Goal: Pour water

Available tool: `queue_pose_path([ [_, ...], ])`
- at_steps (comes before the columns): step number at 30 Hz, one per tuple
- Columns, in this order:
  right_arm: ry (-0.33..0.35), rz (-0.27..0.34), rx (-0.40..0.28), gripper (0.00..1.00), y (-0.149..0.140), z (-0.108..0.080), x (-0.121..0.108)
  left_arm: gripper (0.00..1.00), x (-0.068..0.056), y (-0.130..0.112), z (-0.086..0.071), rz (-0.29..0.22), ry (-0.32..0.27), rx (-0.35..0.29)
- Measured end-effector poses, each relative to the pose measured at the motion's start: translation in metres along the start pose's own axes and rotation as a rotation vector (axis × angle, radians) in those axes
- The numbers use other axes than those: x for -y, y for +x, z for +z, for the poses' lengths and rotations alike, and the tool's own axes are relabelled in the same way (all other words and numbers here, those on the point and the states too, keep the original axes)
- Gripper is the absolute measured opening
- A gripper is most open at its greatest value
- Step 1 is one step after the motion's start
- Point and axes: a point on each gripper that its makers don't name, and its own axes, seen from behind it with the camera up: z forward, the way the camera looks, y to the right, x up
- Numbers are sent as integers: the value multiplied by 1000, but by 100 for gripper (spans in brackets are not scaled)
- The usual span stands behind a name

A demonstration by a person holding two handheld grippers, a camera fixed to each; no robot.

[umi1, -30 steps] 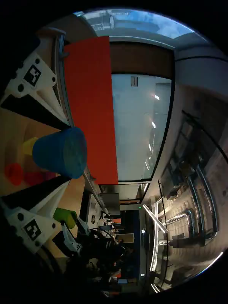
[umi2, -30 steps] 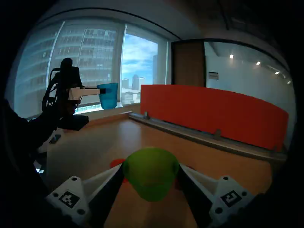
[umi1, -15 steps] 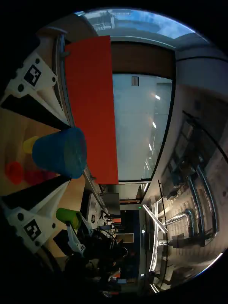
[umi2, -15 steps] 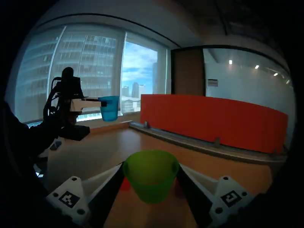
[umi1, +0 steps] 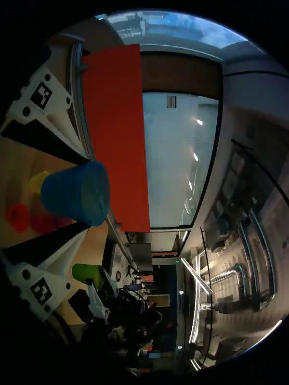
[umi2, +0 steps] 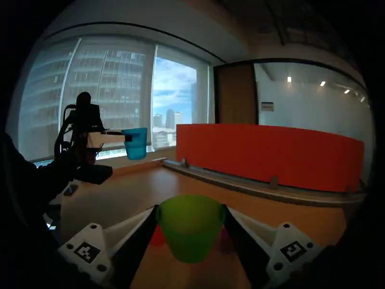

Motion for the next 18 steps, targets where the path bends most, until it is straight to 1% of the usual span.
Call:
queue_pose_path([
  [9,7,13,-13,95,3,0,-2,85,1,2,-1,6,-2,-1],
  [18,19,-1,-11,94,3,2,3,84,0,2,0,28,-9,-6],
])
